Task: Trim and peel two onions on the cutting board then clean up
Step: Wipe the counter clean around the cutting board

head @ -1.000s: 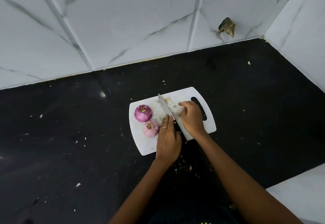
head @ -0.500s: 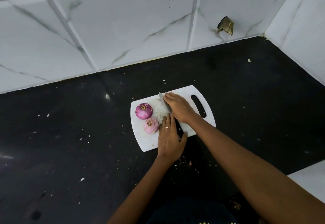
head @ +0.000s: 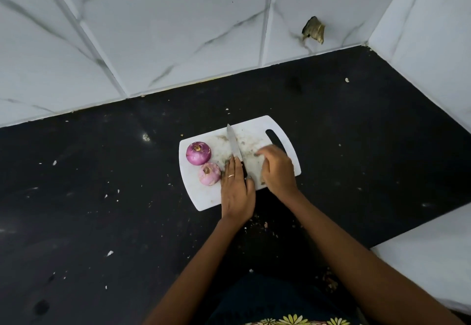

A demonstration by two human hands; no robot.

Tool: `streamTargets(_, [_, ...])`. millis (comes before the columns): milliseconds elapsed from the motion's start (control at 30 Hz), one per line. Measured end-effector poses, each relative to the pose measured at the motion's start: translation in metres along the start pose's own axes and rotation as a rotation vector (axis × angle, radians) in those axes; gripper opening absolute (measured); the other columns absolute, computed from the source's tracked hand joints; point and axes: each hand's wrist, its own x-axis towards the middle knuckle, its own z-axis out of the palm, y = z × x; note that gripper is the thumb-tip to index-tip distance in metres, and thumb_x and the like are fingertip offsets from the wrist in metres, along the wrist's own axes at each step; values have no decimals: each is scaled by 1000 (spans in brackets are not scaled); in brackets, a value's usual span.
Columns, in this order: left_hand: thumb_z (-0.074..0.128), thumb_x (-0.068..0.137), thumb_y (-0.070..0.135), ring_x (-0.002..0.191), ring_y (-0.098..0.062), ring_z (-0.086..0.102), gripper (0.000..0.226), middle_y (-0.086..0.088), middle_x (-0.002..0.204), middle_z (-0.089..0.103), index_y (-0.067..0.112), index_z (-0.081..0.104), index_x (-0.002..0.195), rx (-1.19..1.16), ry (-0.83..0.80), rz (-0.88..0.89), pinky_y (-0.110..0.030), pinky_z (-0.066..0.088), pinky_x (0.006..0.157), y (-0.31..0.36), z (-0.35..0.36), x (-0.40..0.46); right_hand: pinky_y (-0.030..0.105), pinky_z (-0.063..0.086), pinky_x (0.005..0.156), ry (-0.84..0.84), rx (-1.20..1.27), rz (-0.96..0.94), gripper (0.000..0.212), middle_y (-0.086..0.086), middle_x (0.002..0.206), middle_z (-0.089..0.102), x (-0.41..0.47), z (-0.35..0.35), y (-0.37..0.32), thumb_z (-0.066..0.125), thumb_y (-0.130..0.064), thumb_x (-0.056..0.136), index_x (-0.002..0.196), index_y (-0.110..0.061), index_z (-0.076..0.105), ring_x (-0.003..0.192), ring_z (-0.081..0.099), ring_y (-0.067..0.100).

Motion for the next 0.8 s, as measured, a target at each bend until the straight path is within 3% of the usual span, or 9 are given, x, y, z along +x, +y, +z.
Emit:
streamTargets(67, [17, 93, 35, 150, -16, 7, 67, -8, 163, 12, 9, 12, 155, -47, 4, -16, -21, -3, 117, 0, -1, -1, 39, 42, 102, -122, -104, 34, 37, 16, 122, 61, 18, 9, 2, 39, -4, 88, 117, 0, 62, 120, 53, 29])
streamTargets(133, [16, 94, 38, 150, -13, 9, 67, -7, 163, 14, 11, 14, 154, -111, 9, -39, -23, 0, 119, 0, -2, -3, 38, 21, 116, -332, -230, 35, 42, 18, 148, 39, 31, 17, 4, 37, -17, 100, 139, 0, 43, 140, 30, 29])
streamTargets(233, [17, 96, 43, 149, -12, 13, 65, -6, 162, 19, 12, 19, 154, -210, 36, -32, -28, 7, 122, 2, -4, -3, 40, 1, 119, -563, -353, 24, 57, 9, 160, 9, 38, 24, 4, 23, -39, 103, 151, -8, 18, 148, 2, 20])
streamTargets(333, [17, 98, 44, 149, -14, 16, 65, -9, 160, 23, 10, 23, 153, -243, 52, -19, -32, 10, 123, 1, -6, -6, 38, -6, 119, -628, -426, -71, 59, 5, 161, 0, 18, 18, 5, 12, -43, 102, 152, -12, 8, 148, -6, 15])
streamTargets(467, [13, 94, 54, 147, -6, 12, 73, -4, 161, 20, 12, 20, 153, -214, 36, 26, -29, 8, 122, -3, -1, -19, 35, -6, 120, -578, -387, -170, 75, 5, 160, 4, -32, 1, 6, -7, -49, 89, 152, -9, 8, 147, -5, 13])
streamTargets(600, [13, 94, 53, 148, -3, 6, 69, 2, 162, 13, 18, 13, 153, -209, 39, 92, -31, 5, 123, -7, 14, -38, 35, 5, 120, -499, -251, -199, 62, 11, 156, 25, -69, 1, -1, 10, -36, 96, 149, -5, 24, 146, 14, 18])
streamTargets(700, [21, 98, 51, 150, -9, 10, 68, -1, 162, 15, 12, 19, 154, -292, 74, 165, -31, 10, 123, -9, 17, -51, 42, 41, 104, -254, 54, -70, 48, 14, 125, 62, -83, -5, -6, 29, -29, 99, 124, -4, 61, 121, 56, 24])
streamTargets(767, [21, 100, 55, 149, -12, 16, 71, -5, 161, 22, 8, 25, 153, -325, 154, 196, -28, 15, 121, -14, 16, -57, 41, 50, 84, 5, 159, 28, 38, 8, 99, 68, -79, -12, -8, 36, -25, 98, 101, -4, 67, 95, 63, 21])
streamTargets(800, [20, 100, 57, 148, -12, 18, 72, -5, 160, 25, 7, 27, 152, -331, 200, 183, -27, 16, 120, -16, 15, -59, 40, 50, 82, 93, 137, 55, 34, 6, 97, 67, -74, -14, -9, 38, -22, 97, 98, -4, 67, 93, 62, 19])
